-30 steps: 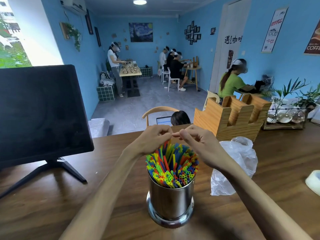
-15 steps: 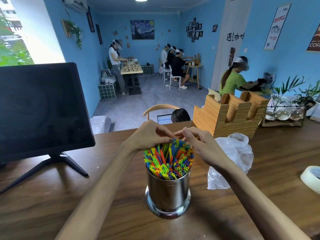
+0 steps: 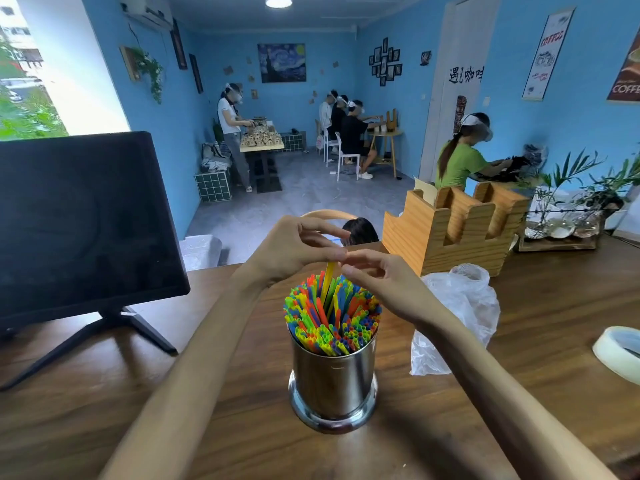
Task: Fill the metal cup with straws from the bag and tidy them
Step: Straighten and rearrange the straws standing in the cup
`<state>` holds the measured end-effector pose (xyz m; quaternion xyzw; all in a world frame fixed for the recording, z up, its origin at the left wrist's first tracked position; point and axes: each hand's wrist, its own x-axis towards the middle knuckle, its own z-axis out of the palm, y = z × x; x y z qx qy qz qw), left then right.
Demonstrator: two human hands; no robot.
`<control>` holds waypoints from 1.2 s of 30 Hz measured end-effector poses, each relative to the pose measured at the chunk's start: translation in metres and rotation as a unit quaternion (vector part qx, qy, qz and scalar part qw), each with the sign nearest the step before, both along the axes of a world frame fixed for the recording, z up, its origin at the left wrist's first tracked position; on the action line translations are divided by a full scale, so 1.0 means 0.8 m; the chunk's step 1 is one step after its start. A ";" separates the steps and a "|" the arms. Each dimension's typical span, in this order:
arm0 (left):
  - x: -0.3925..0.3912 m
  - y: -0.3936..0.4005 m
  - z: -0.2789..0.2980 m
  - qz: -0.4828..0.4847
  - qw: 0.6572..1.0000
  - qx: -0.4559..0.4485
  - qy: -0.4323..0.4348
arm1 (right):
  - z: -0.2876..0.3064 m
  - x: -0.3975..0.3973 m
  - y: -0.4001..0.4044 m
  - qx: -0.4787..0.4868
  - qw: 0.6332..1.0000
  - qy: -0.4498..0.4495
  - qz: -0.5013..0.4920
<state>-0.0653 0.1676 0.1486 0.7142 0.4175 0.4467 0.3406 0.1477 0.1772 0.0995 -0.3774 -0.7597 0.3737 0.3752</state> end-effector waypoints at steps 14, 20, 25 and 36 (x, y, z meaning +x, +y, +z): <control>0.015 -0.020 0.027 0.088 0.990 0.110 -0.027 | 0.030 -0.024 0.001 0.088 0.993 0.075 0.032; 0.027 -0.023 0.036 0.132 0.983 0.128 -0.006 | 0.035 -0.022 -0.001 0.079 0.993 0.083 0.038; 0.036 -0.026 0.043 0.138 0.982 0.128 -0.007 | 0.038 -0.017 -0.003 0.073 0.993 0.090 0.032; 0.042 -0.045 0.056 0.165 0.972 0.142 0.089 | 0.035 -0.014 -0.009 0.100 0.991 0.071 0.049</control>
